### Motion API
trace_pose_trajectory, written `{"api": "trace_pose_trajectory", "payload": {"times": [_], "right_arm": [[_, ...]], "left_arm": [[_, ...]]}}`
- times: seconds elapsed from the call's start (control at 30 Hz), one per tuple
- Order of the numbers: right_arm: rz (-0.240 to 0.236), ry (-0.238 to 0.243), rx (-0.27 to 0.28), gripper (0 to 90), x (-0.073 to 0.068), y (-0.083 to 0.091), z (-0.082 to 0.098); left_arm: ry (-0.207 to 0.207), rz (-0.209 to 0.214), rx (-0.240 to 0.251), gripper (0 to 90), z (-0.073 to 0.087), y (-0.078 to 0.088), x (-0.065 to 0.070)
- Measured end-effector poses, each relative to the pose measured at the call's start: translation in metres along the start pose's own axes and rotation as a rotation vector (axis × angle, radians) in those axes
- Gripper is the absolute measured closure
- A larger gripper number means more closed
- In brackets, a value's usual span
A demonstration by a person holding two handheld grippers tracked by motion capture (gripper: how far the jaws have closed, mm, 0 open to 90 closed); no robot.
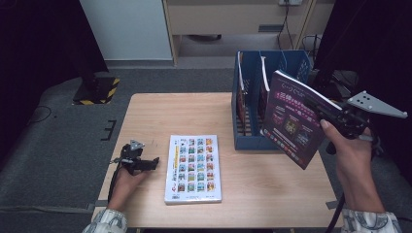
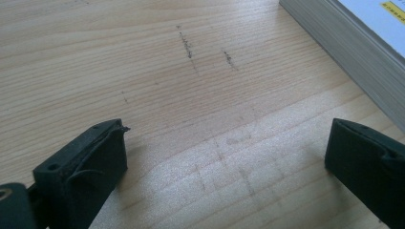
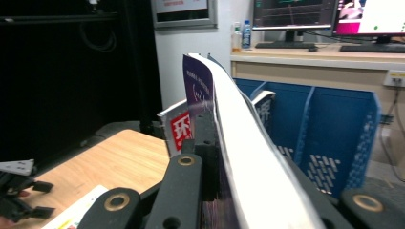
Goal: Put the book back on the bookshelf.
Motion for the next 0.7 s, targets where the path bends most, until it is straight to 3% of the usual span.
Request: {"api": "trace_pose_trajectory", "payload": {"times": [0.7], "right_arm": [[0.159,0.03,-0.009,83.9,0.017,-0.017,-0.01]], "left_arm": [[0.002,-0.002,0.001,0.0,0.0,0.0,0.0]]}}
Point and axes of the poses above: each handheld gripper's, and its own axes: y roughly backward along the jaws, z roughly out of its underside, x roughly to its right, the point moved 4 cm from there along -y, roughly forward along the jaws, and after that the axes turned 7 degrees about -y, right-handed, at the moved point
